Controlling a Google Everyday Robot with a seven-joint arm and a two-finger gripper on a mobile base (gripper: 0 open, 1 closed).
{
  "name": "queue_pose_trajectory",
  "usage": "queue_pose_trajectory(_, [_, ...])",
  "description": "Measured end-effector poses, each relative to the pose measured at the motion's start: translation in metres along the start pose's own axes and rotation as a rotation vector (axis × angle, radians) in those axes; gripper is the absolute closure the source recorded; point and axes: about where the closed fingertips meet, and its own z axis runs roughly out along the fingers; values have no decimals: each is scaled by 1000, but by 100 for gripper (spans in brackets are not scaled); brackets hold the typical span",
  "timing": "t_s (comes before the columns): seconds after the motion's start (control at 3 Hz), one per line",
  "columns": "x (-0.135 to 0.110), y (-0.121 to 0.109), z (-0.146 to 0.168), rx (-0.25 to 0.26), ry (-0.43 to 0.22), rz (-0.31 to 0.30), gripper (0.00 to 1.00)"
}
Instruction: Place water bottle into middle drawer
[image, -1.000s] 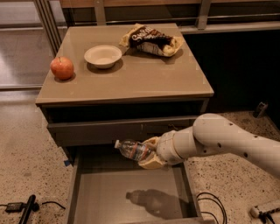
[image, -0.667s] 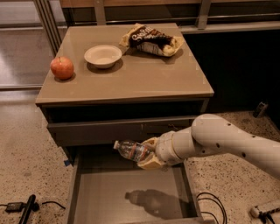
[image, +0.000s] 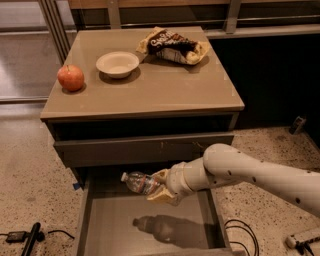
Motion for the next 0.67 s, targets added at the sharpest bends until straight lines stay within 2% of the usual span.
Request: queue_pose_trajectory(0.67, [35,14,69,-86,-32,56,100])
